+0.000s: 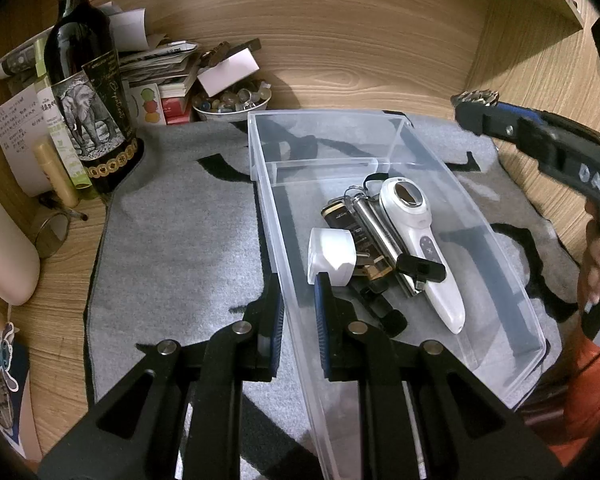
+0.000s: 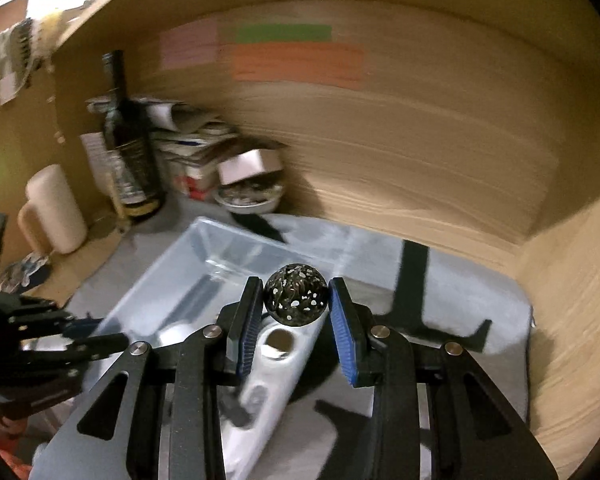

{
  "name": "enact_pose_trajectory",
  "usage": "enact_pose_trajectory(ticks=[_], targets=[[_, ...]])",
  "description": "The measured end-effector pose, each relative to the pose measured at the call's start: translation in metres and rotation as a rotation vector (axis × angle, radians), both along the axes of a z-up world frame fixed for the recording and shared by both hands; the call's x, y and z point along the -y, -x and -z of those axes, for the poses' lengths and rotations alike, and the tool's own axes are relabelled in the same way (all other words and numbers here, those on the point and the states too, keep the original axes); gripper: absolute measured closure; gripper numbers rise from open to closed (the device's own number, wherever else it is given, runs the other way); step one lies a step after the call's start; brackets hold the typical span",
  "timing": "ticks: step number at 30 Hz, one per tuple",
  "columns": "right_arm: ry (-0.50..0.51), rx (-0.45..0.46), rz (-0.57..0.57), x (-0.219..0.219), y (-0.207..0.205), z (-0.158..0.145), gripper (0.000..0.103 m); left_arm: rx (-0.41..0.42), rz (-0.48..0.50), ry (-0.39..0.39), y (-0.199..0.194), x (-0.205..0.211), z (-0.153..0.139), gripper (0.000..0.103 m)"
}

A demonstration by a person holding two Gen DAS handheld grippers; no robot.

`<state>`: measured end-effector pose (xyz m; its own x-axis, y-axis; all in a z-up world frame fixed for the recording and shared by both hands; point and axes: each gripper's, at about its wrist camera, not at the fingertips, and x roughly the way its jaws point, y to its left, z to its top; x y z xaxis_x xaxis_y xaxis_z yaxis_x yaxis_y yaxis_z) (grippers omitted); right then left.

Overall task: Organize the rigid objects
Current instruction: 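Carry the ball into the box and open the right tool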

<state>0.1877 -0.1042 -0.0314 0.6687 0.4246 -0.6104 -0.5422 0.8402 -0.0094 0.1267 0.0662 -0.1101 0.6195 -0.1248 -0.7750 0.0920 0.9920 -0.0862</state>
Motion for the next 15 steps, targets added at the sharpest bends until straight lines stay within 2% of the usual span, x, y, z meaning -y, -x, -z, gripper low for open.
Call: enact_pose_trajectory(ticks=[8,15], targets=[[0.062,-0.016,-0.080,-0.029,0.014,0.016,0.072,0.002,0.000,0.006,0.001,-0.001,0.000,0.088],[0.116,-0.113,-0.111,-0.042,0.004,0.041,0.072,0.003,0.001,0.009,0.002,-0.002,0.000,0.088]])
